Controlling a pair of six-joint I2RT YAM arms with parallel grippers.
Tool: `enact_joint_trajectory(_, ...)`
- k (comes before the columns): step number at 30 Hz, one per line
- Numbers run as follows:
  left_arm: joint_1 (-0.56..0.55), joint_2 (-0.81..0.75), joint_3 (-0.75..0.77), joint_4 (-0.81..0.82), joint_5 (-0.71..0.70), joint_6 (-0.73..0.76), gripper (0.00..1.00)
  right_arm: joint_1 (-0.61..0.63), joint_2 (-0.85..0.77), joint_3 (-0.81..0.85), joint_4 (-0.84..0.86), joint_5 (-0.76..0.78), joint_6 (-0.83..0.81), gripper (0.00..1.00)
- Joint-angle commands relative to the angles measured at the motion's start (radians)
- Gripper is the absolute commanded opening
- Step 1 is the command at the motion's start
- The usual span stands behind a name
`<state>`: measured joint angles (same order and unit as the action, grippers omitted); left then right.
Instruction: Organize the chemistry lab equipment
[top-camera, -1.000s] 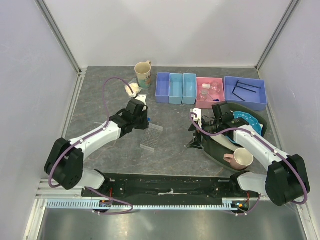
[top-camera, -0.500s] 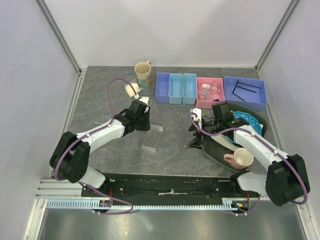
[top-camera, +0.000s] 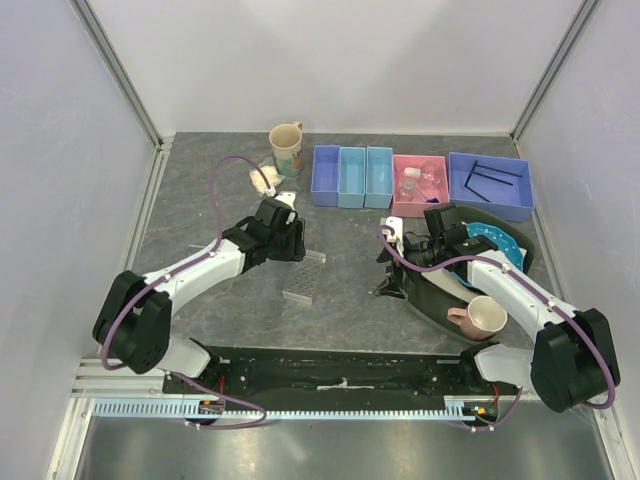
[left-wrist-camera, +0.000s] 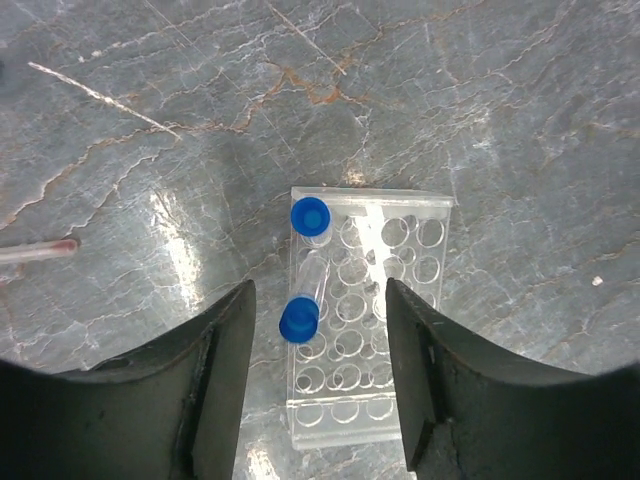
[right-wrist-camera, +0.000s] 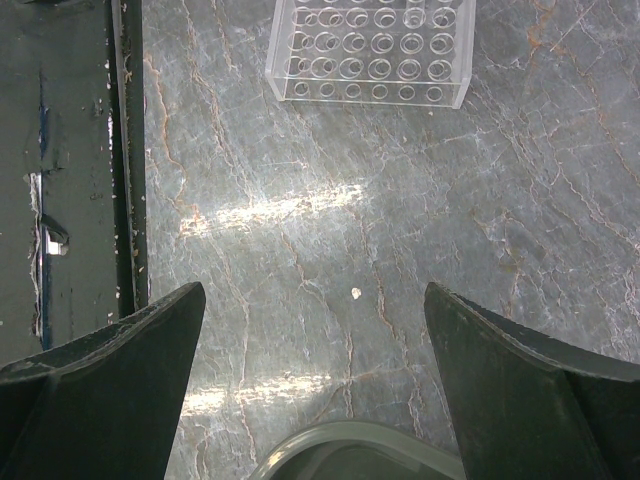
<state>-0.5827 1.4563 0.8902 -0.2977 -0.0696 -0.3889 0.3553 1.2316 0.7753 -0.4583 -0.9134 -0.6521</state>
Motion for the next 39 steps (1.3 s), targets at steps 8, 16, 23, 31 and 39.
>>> enact_joint_trajectory(8, 0.02, -0.177, 0.023, -0.032, -0.094, 0.045, 0.72, 0.001, -0.014, 0.042, 0.007, -0.001, -0.026, 0.98)
enact_joint_trajectory(16, 0.107, -0.283, -0.043, -0.027, -0.104, 0.062, 0.83, 0.001, -0.017, 0.041, 0.006, 0.002, -0.029, 0.98)
enact_joint_trajectory(23, 0.175, -0.297, -0.034, -0.047, -0.11, 0.123, 0.91, 0.001, -0.017, 0.041, 0.004, 0.002, -0.03, 0.98)
enact_joint_trajectory(31, 0.274, -0.153, 0.087, -0.089, -0.029, 0.301, 1.0, 0.001, -0.017, 0.041, 0.006, 0.005, -0.031, 0.98)
enact_joint_trajectory(39, 0.3, 0.107, 0.295, -0.23, -0.033, 0.459, 0.93, 0.001, -0.027, 0.039, 0.006, 0.005, -0.034, 0.98)
